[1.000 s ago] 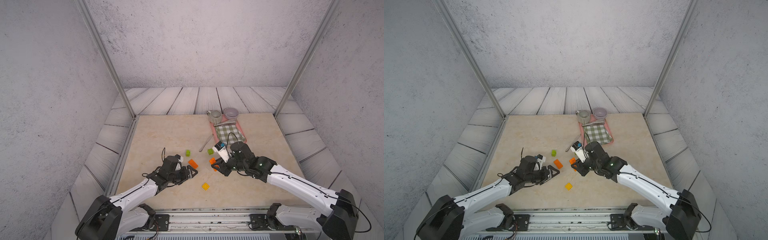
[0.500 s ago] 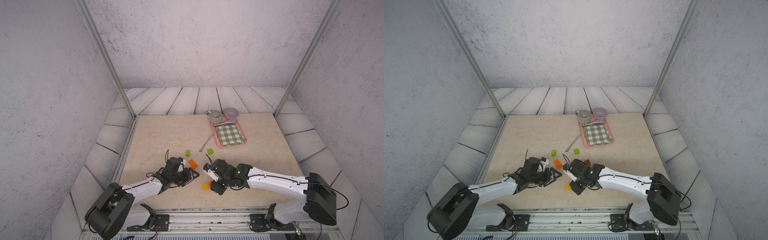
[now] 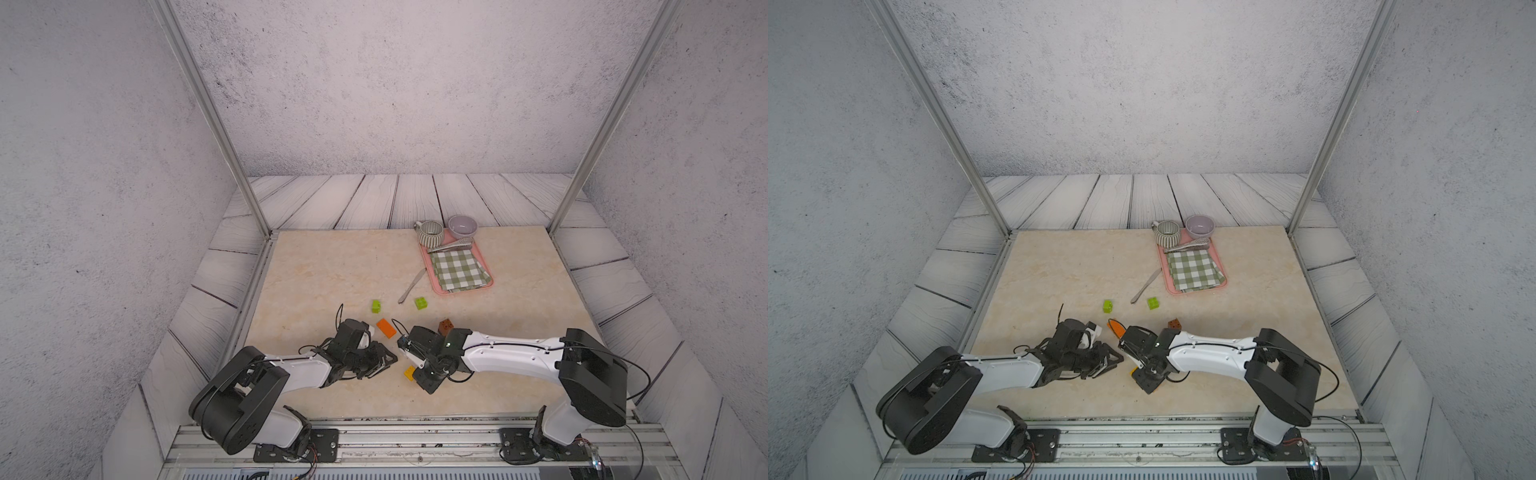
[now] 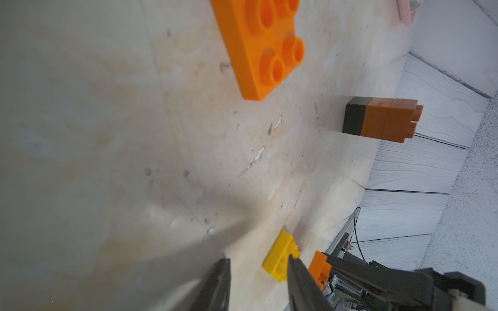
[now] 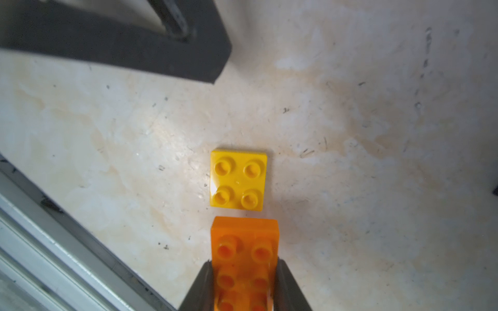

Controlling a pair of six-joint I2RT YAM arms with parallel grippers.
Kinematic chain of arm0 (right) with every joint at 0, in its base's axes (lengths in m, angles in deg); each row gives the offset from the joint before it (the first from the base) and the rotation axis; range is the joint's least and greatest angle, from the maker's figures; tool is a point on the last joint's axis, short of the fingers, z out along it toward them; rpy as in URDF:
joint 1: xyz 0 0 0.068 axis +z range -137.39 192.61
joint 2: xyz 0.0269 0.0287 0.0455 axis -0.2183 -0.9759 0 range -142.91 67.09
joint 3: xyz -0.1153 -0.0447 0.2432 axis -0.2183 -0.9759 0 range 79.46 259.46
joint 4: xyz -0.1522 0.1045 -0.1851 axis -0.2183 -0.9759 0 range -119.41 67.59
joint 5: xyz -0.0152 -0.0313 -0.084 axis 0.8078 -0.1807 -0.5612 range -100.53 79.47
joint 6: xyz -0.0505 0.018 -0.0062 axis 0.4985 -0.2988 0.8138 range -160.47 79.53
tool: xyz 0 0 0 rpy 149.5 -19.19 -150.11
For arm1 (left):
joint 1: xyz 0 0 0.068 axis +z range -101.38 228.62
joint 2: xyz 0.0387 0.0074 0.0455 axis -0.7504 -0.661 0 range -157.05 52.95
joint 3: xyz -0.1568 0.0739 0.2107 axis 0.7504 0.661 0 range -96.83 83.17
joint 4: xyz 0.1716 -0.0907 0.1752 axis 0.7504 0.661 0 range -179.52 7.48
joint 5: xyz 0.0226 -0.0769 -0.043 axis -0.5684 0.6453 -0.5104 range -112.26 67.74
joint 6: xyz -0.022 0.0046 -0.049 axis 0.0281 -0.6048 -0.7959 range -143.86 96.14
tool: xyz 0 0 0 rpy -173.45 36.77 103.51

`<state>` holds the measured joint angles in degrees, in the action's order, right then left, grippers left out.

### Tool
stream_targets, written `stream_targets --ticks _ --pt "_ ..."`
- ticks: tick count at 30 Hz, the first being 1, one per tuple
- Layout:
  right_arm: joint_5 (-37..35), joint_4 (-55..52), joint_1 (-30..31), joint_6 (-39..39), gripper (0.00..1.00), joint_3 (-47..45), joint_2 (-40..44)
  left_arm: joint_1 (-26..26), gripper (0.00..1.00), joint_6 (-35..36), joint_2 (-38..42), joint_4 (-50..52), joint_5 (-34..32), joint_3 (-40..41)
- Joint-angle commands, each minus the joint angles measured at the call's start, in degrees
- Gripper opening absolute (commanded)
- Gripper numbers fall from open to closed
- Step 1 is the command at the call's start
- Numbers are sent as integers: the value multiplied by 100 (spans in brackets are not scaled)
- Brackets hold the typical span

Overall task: Assemble the letter r with lego
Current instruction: Assemble the lego brick with the lego brick.

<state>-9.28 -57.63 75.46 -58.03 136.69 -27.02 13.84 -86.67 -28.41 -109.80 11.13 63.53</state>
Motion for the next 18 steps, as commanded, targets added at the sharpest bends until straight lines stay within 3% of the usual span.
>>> stream_targets --ticks 1,18 --pt "-126 -130 60 -144 0 203 -120 -29 38 47 -138 -120 104 20" --pt "-121 -224 151 -286 0 365 -484 -37 36 83 -222 -126 89 30"
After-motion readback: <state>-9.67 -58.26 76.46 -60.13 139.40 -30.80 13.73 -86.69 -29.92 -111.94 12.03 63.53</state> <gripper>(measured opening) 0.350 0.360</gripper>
